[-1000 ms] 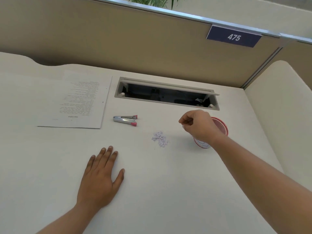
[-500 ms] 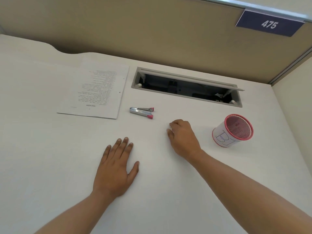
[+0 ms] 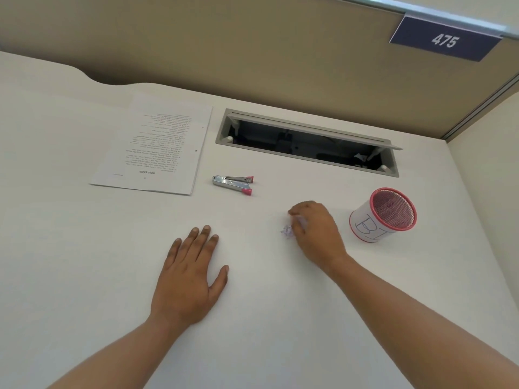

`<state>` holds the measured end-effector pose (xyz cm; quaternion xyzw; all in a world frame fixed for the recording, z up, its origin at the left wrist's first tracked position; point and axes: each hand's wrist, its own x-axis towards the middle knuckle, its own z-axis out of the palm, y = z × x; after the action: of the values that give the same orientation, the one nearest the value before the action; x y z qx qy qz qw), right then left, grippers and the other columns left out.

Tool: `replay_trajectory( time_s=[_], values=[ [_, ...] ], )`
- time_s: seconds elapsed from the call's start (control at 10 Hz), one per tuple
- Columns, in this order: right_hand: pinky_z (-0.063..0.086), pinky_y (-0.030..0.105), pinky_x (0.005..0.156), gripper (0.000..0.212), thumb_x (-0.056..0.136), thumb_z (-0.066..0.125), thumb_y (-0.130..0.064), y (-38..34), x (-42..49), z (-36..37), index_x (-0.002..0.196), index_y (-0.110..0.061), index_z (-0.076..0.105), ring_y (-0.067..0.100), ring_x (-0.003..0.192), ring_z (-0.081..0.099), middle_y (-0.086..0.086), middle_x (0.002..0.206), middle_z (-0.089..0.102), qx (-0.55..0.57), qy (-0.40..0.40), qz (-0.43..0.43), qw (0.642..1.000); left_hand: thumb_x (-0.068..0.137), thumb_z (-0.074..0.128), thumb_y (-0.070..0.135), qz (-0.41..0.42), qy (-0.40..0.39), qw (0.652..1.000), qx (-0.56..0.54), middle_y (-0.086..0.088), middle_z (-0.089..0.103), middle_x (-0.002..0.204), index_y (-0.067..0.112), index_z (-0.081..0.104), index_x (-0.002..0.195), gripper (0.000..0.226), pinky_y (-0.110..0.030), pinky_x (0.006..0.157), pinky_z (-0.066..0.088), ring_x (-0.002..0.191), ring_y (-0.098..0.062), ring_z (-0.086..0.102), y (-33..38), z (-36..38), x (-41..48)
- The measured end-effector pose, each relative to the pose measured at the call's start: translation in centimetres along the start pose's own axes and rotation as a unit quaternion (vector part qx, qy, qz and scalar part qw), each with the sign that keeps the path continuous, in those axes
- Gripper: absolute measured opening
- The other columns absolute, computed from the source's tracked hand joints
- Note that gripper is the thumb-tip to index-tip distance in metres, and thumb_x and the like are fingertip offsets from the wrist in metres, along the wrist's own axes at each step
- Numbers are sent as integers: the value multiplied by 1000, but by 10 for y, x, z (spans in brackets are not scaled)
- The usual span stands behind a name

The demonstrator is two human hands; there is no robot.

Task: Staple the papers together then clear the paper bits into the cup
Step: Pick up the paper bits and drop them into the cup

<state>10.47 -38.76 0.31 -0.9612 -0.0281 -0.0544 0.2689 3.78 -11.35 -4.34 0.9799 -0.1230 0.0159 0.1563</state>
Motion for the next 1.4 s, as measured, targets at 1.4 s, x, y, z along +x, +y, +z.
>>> replay_trajectory(
  time_s=[1.4],
  values=[
    [62, 34, 75, 7, 70, 73, 5, -21, 17, -27, 68, -2, 75, 25, 76, 73, 4, 80, 76, 272, -86, 323, 902, 94, 36, 53, -4, -4, 1000, 0, -1, 36, 161, 16, 44, 149, 67, -43, 123, 18, 151, -20, 29, 1, -2, 0]
  ],
)
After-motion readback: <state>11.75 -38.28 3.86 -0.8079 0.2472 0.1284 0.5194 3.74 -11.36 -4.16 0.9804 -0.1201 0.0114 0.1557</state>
